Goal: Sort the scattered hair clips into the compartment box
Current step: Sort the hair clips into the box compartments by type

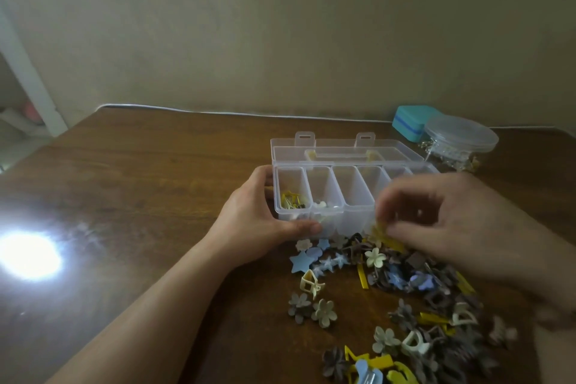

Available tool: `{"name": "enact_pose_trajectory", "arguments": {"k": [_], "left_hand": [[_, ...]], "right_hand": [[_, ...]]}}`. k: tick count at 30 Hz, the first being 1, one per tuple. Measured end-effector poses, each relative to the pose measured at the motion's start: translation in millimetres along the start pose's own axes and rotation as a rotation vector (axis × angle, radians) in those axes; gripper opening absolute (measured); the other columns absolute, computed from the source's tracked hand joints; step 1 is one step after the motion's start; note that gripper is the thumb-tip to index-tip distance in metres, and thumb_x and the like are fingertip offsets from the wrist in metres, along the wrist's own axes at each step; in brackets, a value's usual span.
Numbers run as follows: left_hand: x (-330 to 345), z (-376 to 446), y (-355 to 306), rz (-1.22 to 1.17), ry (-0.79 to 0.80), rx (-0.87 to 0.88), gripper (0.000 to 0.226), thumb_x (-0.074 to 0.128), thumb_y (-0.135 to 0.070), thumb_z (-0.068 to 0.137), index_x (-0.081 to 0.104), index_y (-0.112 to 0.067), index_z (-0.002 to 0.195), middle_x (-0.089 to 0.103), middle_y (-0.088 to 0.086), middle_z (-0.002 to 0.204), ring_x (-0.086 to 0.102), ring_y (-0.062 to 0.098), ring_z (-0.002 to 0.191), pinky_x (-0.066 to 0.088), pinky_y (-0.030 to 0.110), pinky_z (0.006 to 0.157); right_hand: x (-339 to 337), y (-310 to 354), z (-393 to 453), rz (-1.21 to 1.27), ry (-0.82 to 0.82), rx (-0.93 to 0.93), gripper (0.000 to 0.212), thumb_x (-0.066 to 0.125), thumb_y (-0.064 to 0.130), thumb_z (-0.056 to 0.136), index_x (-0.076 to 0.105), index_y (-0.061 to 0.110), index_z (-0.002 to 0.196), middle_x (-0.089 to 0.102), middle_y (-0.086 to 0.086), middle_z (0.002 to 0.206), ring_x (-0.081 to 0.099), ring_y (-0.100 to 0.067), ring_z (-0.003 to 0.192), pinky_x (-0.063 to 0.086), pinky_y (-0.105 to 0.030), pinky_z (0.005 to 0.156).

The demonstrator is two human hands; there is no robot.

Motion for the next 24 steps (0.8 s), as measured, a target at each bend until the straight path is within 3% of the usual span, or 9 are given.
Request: {"name": "enact_pose_trajectory", "arguments": {"k": [2, 5, 8, 13, 16, 18, 21, 22, 24], "left_hand": [[-0.3, 0.2, 0.0, -0.004, 0.004, 0.002, 0.096, 0.088, -0.053, 0.055, 0.038, -0.04, 0.135, 0.057, -0.026, 0.11, 0.057, -0.007, 0.102, 0.049, 0.013, 0.075], [-0.2, 0.7, 0.8, -0.006, 0.013, -0.001, 0.098, 0.087, -0.053, 0.054, 0.038, -0.037, 0.137, 0.057, -0.024, 0.113, 0.058, -0.004, 0.105, 0.053, 0.019, 0.082], [-0.3, 0.9, 0.5, -0.009, 0.016, 0.0, 0.102, 0.086, -0.055, 0.051, 0.038, -0.035, 0.139, 0.059, -0.021, 0.118, 0.059, -0.001, 0.106, 0.054, 0.022, 0.086], [-0.8, -0.6, -1.0, -0.012, 0.006, 0.002, 0.096, 0.087, -0.054, 0.052, 0.039, -0.04, 0.134, 0.058, -0.026, 0.107, 0.058, -0.011, 0.098, 0.05, 0.011, 0.072], [-0.7, -0.5, -0.6, -0.006, 0.005, 0.003, 0.097, 0.088, -0.053, 0.054, 0.038, -0.039, 0.136, 0.058, -0.026, 0.108, 0.058, -0.01, 0.098, 0.049, 0.01, 0.07], [-0.9, -0.7, -1.2, -0.007, 0.005, 0.001, 0.098, 0.088, -0.053, 0.054, 0.038, -0.038, 0.137, 0.057, -0.027, 0.11, 0.057, -0.01, 0.099, 0.048, 0.009, 0.071], [-1.0, -1.3, -2.3, -0.006, 0.001, 0.01, 0.099, 0.086, -0.056, 0.052, 0.038, -0.039, 0.137, 0.055, -0.029, 0.109, 0.055, -0.011, 0.101, 0.047, 0.01, 0.074], [-1.0, -1.5, -2.7, -0.004, -0.001, 0.011, 0.099, 0.086, -0.056, 0.051, 0.038, -0.039, 0.136, 0.055, -0.029, 0.108, 0.054, -0.011, 0.101, 0.047, 0.009, 0.074], [-1.2, -1.6, -2.9, 0.0, -0.006, 0.009, 0.096, 0.087, -0.055, 0.053, 0.038, -0.041, 0.134, 0.054, -0.031, 0.107, 0.053, -0.013, 0.1, 0.046, 0.008, 0.073]], "right_hand": [[4.6, 6.1, 7.4, 0.324, -0.234, -0.07, 0.026, 0.07, 0.002, 0.08, 0.068, 0.028, 0.082, 0.07, 0.002, 0.079, 0.069, -0.011, 0.067, 0.056, -0.021, 0.06], [23.9, 7.2, 18.5, 0.42, -0.442, -0.103, 0.021, 0.068, -0.002, 0.082, 0.069, 0.018, 0.089, 0.07, 0.0, 0.079, 0.072, -0.013, 0.069, 0.059, -0.025, 0.063], [36.1, -0.9, 27.0, 0.298, -0.503, -0.095, 0.015, 0.071, 0.008, 0.082, 0.071, 0.021, 0.09, 0.072, 0.009, 0.082, 0.069, -0.005, 0.079, 0.058, -0.022, 0.07], [41.6, -8.6, 36.1, -0.022, -0.497, -0.062, 0.011, 0.07, 0.025, 0.084, 0.071, 0.035, 0.09, 0.066, 0.024, 0.089, 0.06, 0.009, 0.089, 0.046, -0.01, 0.079], [35.8, -11.3, 36.1, -0.13, -0.49, -0.056, 0.022, 0.068, 0.026, 0.085, 0.07, 0.03, 0.107, 0.065, 0.016, 0.107, 0.055, 0.0, 0.104, 0.044, -0.024, 0.096], [19.7, -6.9, 27.7, -0.106, -0.492, -0.031, 0.025, 0.065, 0.027, 0.084, 0.065, 0.035, 0.107, 0.064, 0.019, 0.101, 0.056, 0.004, 0.092, 0.051, -0.022, 0.082], [-5.5, -6.2, 7.2, -0.155, -0.267, 0.053, 0.015, 0.066, 0.027, 0.082, 0.062, 0.042, 0.08, 0.062, 0.016, 0.07, 0.058, 0.002, 0.064, 0.044, -0.015, 0.056], [-8.4, -8.5, 0.8, -0.191, -0.096, 0.118, 0.015, 0.067, 0.028, 0.083, 0.064, 0.041, 0.076, 0.064, 0.014, 0.069, 0.059, 0.004, 0.066, 0.043, -0.017, 0.055], [-5.0, -12.6, -9.2, -0.246, 0.239, 0.242, 0.012, 0.072, 0.031, 0.083, 0.068, 0.043, 0.079, 0.066, 0.029, 0.079, 0.06, 0.011, 0.075, 0.05, -0.021, 0.062]]}}
Point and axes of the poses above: each hand's wrist, its own z-axis towards the middle knuckle, its own x-axis out of the palm, y = z × x, the point moved 3 cm from there along z, towards the middle knuckle
